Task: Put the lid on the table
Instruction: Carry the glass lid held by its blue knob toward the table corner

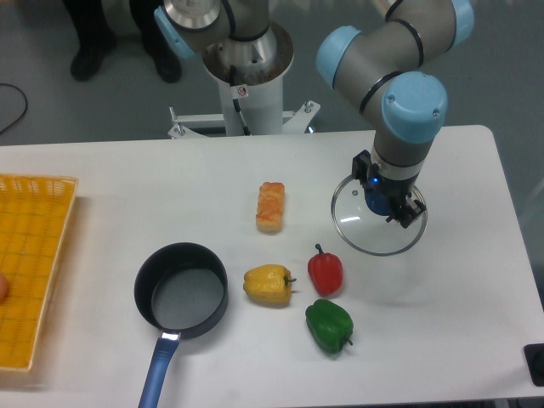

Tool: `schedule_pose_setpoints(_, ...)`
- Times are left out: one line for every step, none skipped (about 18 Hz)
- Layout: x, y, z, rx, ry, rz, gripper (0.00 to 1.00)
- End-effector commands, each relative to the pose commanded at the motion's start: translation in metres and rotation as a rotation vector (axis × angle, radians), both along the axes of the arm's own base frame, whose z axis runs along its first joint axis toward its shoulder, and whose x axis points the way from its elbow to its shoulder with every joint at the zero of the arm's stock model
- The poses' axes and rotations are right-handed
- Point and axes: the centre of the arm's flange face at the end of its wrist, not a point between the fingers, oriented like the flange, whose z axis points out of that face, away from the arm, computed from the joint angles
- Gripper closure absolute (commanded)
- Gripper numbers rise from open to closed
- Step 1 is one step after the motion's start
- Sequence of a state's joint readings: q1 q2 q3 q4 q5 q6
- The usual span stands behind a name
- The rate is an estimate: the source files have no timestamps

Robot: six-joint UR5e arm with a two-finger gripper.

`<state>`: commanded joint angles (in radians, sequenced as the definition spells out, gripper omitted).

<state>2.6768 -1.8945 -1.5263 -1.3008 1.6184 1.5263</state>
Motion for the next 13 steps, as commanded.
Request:
schedule_pose_setpoints(0.0,0.0,-0.001,0.001,-0.002,0.0,0.44)
schedule_pose_setpoints(0.0,0.0,-0.002,0.001,-0.002,0.0,0.44)
schedule_pose_setpoints(-0.001,0.0,-0.002,0.0,-0.004,0.0,0.44)
schedule_pose_setpoints(-0.001,0.0,-0.002,0.0,-0.004,-0.006,0.44)
schedule_pose_setpoints(-0.003,-0.003,-0.002,0.0,-0.004,-0.006,0.44)
schedule_pose_setpoints(-0.004,-0.004,-0.002,0.0,-0.004,-0.005,0.44)
schedule_pose_setpoints(-0.006,-0.005,-0.004,-0.001,-0.007,-0.008,0.44)
schedule_pose_setpoints(-0.007,-0.007,-0.005,-0.001,-0.009,-0.011,0.44)
schedule_pose_setpoints(-0.008,-0.007,-0.008,-0.004,-0.013,-0.017,0.44)
schedule_pose_setpoints(-0.011,-0.011,-0.008,-0.004,-0.012,-0.017,0.44)
schedule_pose_setpoints(-0.015,-0.014,-0.01,-0.004,-0.014,-0.021,0.44)
schedule_pose_setpoints(-0.019,-0.017,-0.012,-0.002,-0.01,-0.031,0.44)
schedule_pose_setpoints(-0.025,-0.021,-0.013,0.002,-0.002,-0.032,0.44)
